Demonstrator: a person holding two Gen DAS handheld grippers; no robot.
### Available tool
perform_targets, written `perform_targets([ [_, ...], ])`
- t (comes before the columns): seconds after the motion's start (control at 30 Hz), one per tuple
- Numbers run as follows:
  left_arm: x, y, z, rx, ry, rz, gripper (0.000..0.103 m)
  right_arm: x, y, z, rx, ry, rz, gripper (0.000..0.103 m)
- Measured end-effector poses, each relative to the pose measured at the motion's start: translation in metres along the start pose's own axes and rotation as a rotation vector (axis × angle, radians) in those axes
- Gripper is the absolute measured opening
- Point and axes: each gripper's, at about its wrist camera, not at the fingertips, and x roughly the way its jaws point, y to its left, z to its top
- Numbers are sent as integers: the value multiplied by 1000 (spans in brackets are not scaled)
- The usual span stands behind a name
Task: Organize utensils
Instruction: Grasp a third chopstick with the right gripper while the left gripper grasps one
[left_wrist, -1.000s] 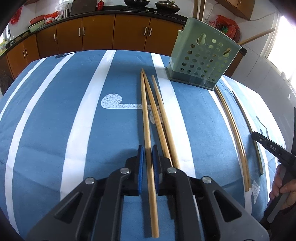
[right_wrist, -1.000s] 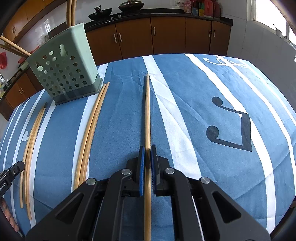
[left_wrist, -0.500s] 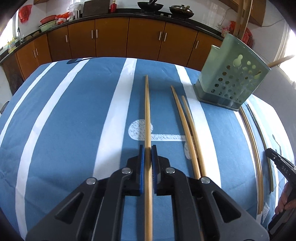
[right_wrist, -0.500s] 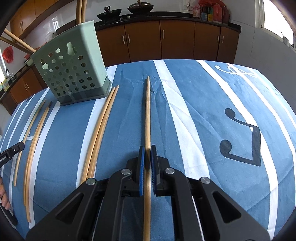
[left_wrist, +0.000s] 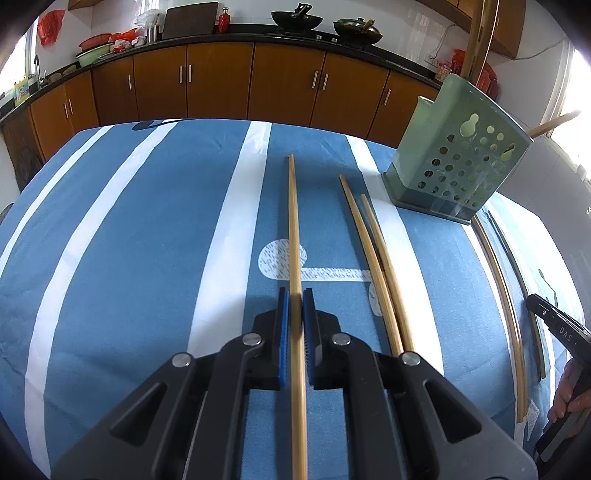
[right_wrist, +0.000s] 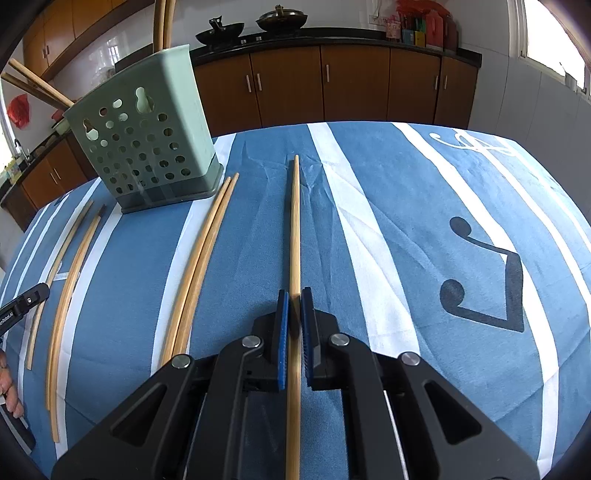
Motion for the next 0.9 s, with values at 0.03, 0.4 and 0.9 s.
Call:
perform_targets([
  [0.03,0,0,0,0,0,1,10,0,-1,0,3,0,4,8],
  [0.4,1,-2,0,11,0,13,10,0,2,0,-8,-1,-7,8],
  [0.9,-21,-10,-28,77,8,51,10,-18,0,-20,-10,3,-9,8],
])
